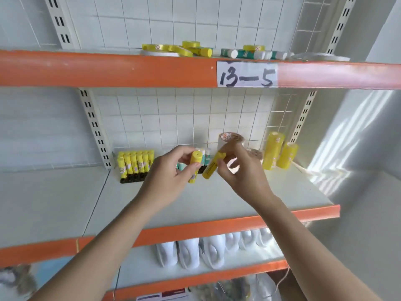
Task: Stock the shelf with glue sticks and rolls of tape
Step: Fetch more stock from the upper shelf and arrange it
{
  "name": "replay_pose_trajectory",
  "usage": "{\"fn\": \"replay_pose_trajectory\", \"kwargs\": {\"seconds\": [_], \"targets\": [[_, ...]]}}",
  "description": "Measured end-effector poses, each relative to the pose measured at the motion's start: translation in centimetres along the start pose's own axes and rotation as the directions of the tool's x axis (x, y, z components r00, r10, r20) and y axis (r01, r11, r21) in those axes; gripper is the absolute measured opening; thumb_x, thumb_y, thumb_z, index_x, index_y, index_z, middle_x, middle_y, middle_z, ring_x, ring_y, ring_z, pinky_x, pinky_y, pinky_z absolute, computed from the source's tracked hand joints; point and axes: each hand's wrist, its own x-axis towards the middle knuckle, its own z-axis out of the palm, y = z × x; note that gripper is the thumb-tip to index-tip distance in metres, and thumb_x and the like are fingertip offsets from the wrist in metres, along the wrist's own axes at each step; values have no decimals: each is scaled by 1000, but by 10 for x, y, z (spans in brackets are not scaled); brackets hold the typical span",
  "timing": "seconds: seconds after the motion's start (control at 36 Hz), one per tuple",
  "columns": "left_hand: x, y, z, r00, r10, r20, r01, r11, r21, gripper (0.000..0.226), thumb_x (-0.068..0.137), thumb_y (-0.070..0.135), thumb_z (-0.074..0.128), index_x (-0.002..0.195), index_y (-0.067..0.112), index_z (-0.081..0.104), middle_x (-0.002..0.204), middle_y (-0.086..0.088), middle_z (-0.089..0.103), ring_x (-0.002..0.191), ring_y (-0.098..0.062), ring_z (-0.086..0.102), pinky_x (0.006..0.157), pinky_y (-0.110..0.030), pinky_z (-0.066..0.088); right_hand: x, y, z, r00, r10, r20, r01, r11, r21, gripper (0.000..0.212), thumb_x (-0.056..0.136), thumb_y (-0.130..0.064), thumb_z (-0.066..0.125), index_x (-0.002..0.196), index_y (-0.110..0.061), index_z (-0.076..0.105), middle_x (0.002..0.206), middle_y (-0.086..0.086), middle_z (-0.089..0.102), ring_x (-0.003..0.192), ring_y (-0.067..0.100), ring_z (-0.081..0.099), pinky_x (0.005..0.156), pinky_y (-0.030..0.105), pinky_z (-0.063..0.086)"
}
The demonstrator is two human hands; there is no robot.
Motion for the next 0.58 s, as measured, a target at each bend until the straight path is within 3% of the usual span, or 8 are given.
{"fn": "replay_pose_trajectory", "kwargs": {"seconds": [0.11,0.22,0.33,0.42,0.58], "targets": [[-4,-42,14,995,-98,-21,100,993,65,15,91,7,63,95,21,62,83,7,66,80,-7,64,69,-24,53,-10,28,31,996,12,90,-15,999,32,15,86,-16,64,98,-15,55,86,-7,63,74,4,58,65,21,47],[-11,-71,22,978,-195,-72,201,975,91,15,92,7,60,96,22,59,83,8,64,87,-2,61,70,-23,54,-20,52,60,986,26,163,-33,999,43,14,86,-15,63,96,-17,55,87,-8,62,75,4,59,63,36,51],[-21,-94,24,954,-272,-123,285,952,108,15,93,8,59,98,22,59,88,5,65,87,-2,61,73,-21,52,-24,69,86,975,35,218,-49,997,58,13,85,-9,64,95,-14,57,82,-9,57,75,9,55,63,39,51],[-26,-105,22,926,-339,-167,356,931,83,14,93,12,60,97,25,59,87,3,68,84,-6,64,72,-16,49,-24,77,103,958,66,277,-93,992,85,11,86,-6,62,94,-11,57,79,-8,57,76,13,56,63,36,49],[-28,-128,7,904,-386,-183,399,916,40,14,94,14,58,98,27,59,86,5,66,74,1,61,63,-6,42,-21,81,134,946,92,312,-110,993,41,11,87,-4,61,96,-10,57,74,-8,58,77,15,56,61,28,42]]}}
